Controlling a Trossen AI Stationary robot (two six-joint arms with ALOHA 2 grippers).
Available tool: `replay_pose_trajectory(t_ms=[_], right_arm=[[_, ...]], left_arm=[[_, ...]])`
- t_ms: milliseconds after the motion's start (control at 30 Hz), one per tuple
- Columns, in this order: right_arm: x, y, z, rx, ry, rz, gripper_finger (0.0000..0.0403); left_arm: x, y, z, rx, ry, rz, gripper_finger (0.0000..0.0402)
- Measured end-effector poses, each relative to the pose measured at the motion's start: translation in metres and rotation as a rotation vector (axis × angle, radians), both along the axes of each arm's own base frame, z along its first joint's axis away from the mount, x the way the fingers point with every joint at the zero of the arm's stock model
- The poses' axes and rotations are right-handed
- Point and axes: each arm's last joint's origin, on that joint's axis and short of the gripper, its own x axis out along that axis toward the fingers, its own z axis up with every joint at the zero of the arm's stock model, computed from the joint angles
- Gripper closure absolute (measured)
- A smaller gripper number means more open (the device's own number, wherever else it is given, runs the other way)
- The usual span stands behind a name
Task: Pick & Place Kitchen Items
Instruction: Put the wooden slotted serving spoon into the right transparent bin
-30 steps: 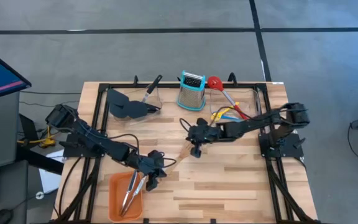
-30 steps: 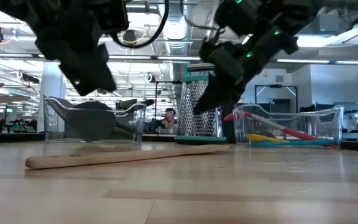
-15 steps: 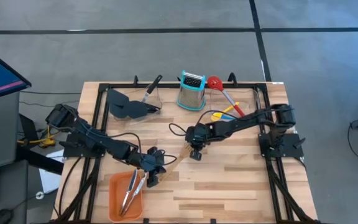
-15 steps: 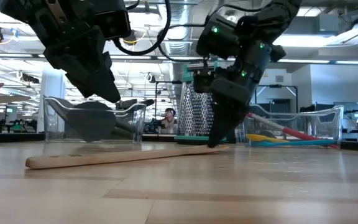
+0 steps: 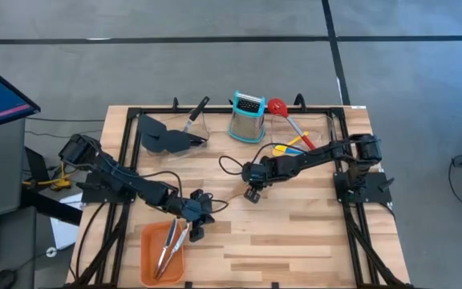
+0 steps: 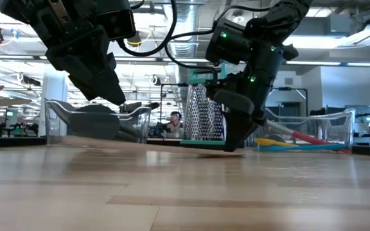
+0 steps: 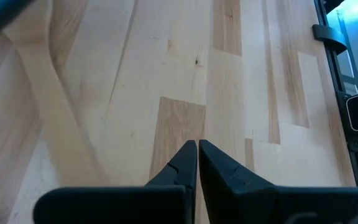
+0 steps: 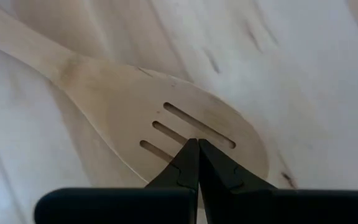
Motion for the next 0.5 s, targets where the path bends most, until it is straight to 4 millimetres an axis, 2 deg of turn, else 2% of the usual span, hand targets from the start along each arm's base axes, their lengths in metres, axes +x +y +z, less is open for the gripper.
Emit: replay_pose_trajectory(t_ms=[333,500], right_arm=[[-0.013,0.002,0.002,-0.026,0.104,-0.100,0.0403],[-0.016,0.004,0.001,-0.028,0.127,-0.123,0.0403]], left_arm=[[0.000,0.002,0.000,0.039,-0.013,0.041,0.0399],[-0.001,0.011,-0.004,0.091,0.031,0.084,0.0399]])
